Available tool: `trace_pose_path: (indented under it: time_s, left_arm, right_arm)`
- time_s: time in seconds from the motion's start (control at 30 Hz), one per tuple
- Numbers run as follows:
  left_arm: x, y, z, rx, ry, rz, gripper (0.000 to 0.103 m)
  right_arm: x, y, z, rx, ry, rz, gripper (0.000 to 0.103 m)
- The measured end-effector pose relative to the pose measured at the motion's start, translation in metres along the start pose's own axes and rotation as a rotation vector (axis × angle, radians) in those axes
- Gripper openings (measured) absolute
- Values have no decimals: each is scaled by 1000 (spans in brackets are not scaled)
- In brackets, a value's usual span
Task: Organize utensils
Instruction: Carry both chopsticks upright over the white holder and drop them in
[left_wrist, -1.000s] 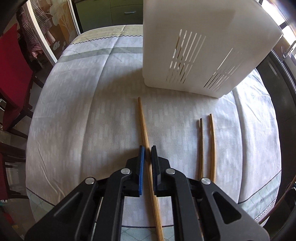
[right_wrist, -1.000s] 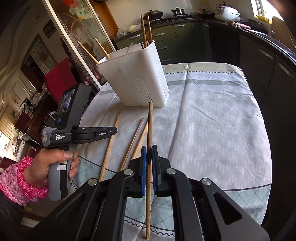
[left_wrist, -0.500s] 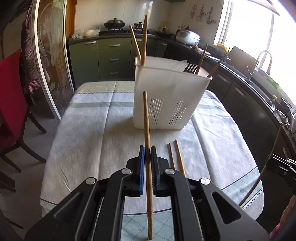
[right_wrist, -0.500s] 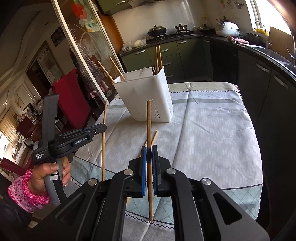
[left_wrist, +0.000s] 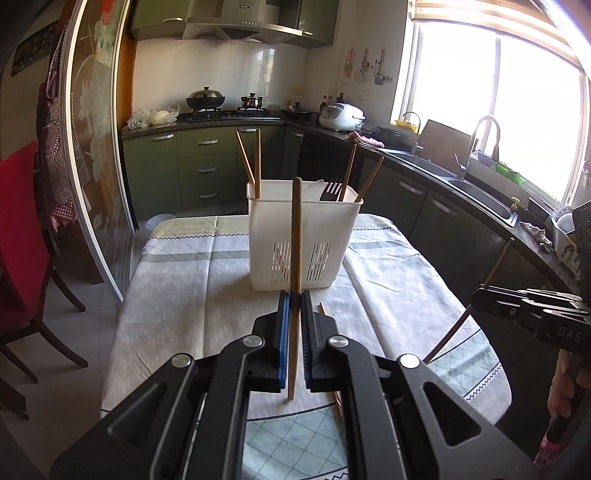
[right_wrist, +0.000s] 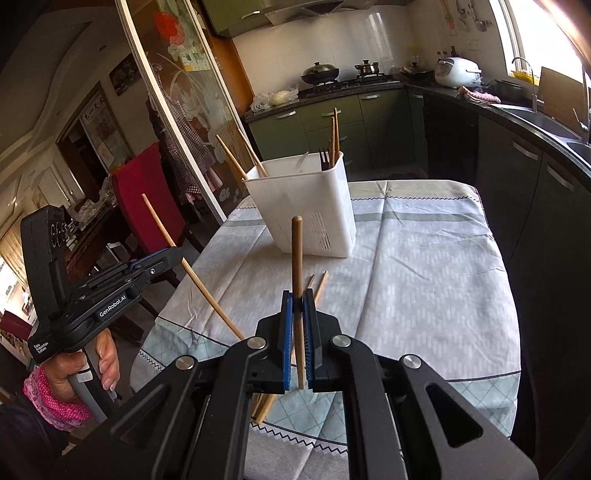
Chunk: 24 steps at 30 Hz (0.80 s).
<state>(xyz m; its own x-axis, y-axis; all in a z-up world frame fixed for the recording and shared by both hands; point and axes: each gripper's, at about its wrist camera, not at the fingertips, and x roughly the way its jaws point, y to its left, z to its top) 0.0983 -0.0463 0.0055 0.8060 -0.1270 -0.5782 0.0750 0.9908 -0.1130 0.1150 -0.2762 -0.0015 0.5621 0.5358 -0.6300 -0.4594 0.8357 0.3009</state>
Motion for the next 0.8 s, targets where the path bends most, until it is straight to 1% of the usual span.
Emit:
trace_pose_path:
  time_s: [0.2,0.3,0.43,0.53,0.63,0.8]
  left_arm:
    - [-7,1,13,12,-30,-13,6]
    - [-10,1,27,15,-36,-27,6]
    - [-16,2,52,16,-48,-57,6]
    - [-24,0,76,23,-81,-74,6]
    - [-33,1,102,23,-134,-77,6]
    - [-37,1,147,31,-241,-46,6]
  right_arm:
    - [-4,11,18,-34,-23,-4,6]
    - [-6,17,33,-52,-36,2,6]
    - [-15,27,64,-78,-72,3,6]
    - [-22,32,94,-86,-113,5,6]
    - [-31,37,125,-82,-167,20,6]
    - [-33,38,177,-70,-273,3,6]
